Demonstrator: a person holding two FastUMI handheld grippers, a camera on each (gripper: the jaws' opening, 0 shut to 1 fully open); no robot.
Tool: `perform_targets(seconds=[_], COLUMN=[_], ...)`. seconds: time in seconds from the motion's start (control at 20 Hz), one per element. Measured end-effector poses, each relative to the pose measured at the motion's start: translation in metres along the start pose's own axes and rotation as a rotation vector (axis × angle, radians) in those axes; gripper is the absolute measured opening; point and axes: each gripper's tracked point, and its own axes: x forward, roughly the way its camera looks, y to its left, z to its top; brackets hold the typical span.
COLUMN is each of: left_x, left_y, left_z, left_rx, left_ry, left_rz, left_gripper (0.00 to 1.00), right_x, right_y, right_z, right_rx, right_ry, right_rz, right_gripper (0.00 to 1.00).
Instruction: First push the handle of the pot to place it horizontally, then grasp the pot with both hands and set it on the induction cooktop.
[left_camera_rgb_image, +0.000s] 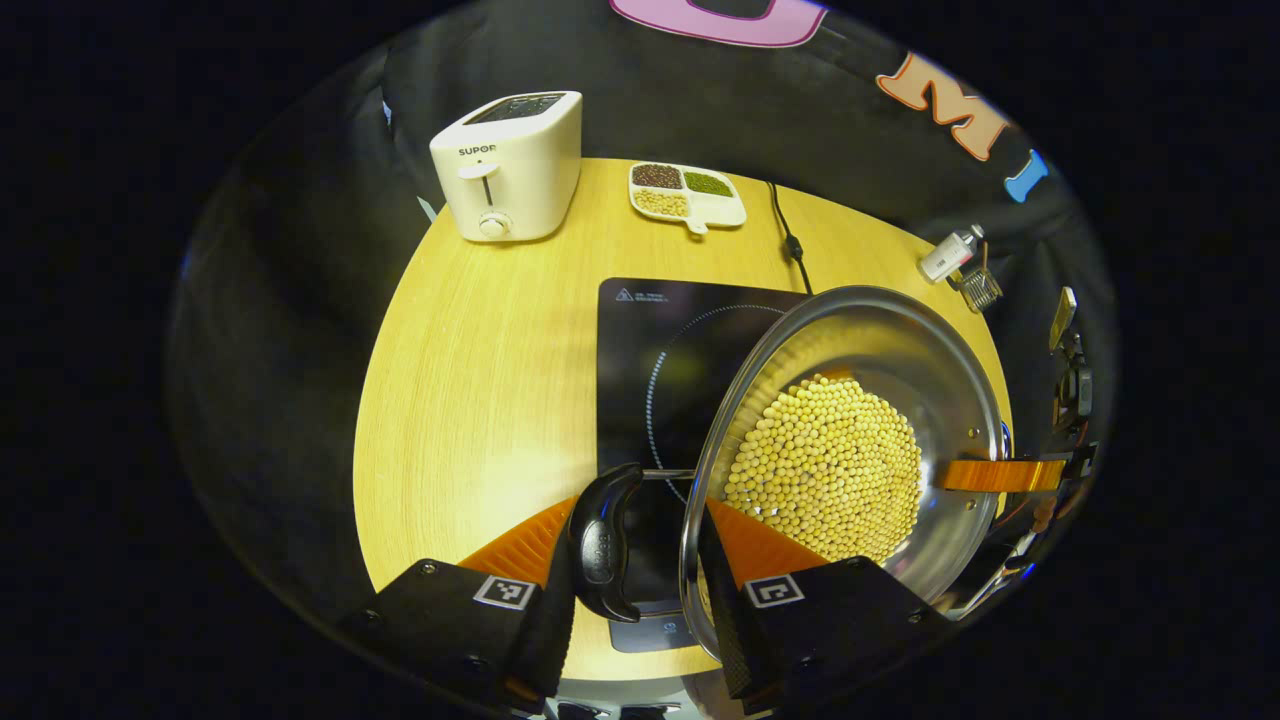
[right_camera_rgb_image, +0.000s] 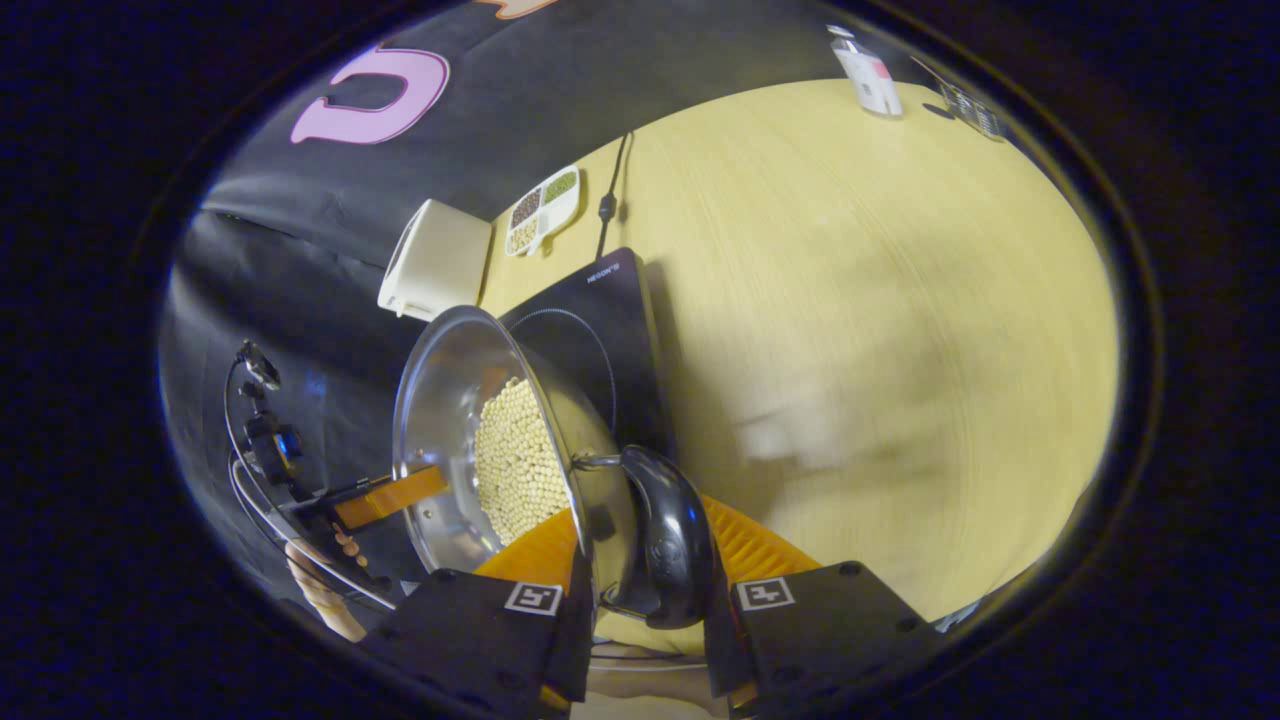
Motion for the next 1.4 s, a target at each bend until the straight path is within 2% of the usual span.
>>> perform_targets(seconds=[0.3, 0.6, 0.65, 0.75, 0.8, 1.15, 1.2, 1.25, 1.4], left_x=[-0.002, -0.003, -0.003, -0.002, -0.003, -0.004, -0.004, -0.004, -0.003], left_y=[-0.004, -0.003, -0.003, -0.001, -0.001, -0.002, -0.001, -0.002, -0.002], left_z=[0.002, 0.007, 0.008, 0.007, 0.006, 0.004, 0.003, 0.003, 0.002], left_rx=[0.052, 0.077, 0.079, 0.076, 0.071, 0.037, 0.035, 0.036, 0.034], left_ry=[-0.035, -0.043, -0.054, -0.057, -0.060, -0.103, -0.104, -0.106, -0.112], left_rz=[0.038, 0.040, 0.037, 0.030, 0.022, -0.020, -0.024, -0.028, -0.037], left_gripper=[0.62, 0.61, 0.61, 0.61, 0.61, 0.63, 0.63, 0.63, 0.63], right_x=[0.033, 0.043, 0.044, 0.044, 0.044, 0.044, 0.044, 0.044, 0.044], right_y=[0.011, 0.011, 0.011, 0.011, 0.010, 0.010, 0.011, 0.010, 0.010], right_z=[0.020, 0.030, 0.032, 0.035, 0.038, 0.039, 0.039, 0.039, 0.040], right_rx=[0.016, 0.032, 0.034, 0.033, 0.028, 0.016, 0.017, 0.018, 0.019], right_ry=[-0.036, -0.072, -0.078, -0.080, -0.090, -0.107, -0.106, -0.106, -0.108], right_rz=[0.018, 0.018, 0.018, 0.029, 0.034, 0.049, 0.049, 0.048, 0.044], right_gripper=[0.41, 0.41, 0.48, 0.48, 0.41, 0.44, 0.50, 0.45, 0.44])
